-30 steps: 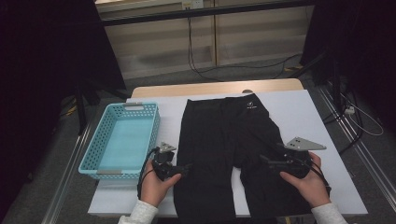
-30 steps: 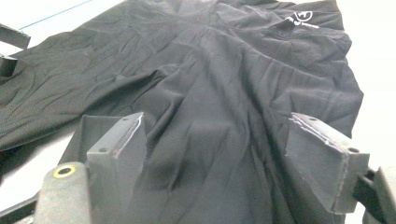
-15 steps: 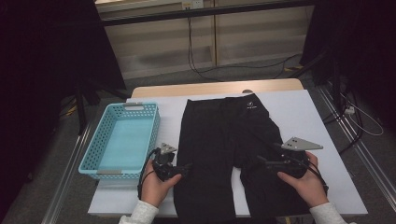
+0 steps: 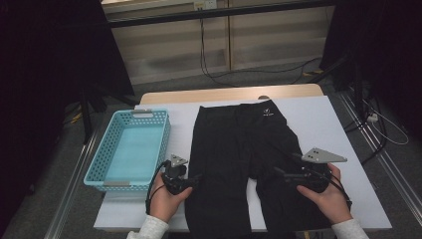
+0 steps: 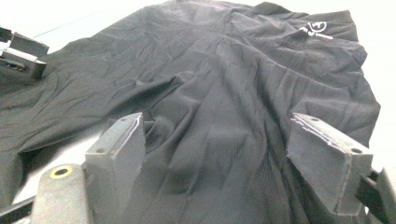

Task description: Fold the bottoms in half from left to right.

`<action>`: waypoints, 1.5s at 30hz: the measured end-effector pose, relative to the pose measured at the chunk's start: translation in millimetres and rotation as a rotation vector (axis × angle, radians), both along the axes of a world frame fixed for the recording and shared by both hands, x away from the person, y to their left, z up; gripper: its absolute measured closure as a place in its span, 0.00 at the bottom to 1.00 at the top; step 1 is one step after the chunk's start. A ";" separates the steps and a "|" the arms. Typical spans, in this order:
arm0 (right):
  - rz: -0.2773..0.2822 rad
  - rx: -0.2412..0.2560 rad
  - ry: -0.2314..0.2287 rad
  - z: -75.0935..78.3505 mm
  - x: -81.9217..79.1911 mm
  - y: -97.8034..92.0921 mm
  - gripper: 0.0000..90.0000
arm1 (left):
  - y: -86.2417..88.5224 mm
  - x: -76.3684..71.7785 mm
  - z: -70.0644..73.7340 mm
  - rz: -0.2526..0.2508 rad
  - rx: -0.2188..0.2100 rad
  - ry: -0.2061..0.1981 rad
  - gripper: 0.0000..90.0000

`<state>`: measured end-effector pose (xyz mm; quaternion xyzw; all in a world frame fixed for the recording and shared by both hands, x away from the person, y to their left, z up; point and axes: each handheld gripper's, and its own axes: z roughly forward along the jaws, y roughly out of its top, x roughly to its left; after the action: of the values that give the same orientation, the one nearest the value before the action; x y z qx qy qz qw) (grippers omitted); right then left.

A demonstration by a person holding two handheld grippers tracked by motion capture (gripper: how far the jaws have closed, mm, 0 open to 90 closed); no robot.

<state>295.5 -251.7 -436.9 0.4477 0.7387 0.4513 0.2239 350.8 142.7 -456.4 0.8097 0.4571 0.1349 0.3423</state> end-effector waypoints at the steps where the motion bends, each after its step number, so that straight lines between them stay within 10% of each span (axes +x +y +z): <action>1: -0.004 -0.003 -0.002 0.6 -0.2 0.1 0.21 | 0.5 0.0 0.5 0.006 -0.010 0.009 0.50; 11: 0.026 -0.021 0.008 -1.5 -0.3 10.3 0.21 | 4.7 0.3 2.9 0.032 -0.055 0.051 0.69; 20: 0.029 -0.017 0.002 -0.4 0.5 10.9 0.21 | 13.4 -7.7 3.4 0.059 -0.036 0.045 0.54; 29: 0.044 -0.015 0.002 0.2 2.6 18.7 0.21 | 2.0 -12.4 4.4 0.099 -0.053 0.089 0.77; 36: 0.056 -0.020 0.005 -1.5 4.7 23.2 0.21 | -4.3 -8.9 5.5 0.050 -0.122 0.190 0.97; 45: 0.060 -0.019 0.011 -3.0 5.1 26.9 0.21 | -15.4 -3.2 15.1 -0.030 -0.148 0.141 0.98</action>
<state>300.6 -224.8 -439.9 0.4255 0.7574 0.4483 0.2106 347.6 127.3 -441.3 0.7964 0.4769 0.0381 0.3700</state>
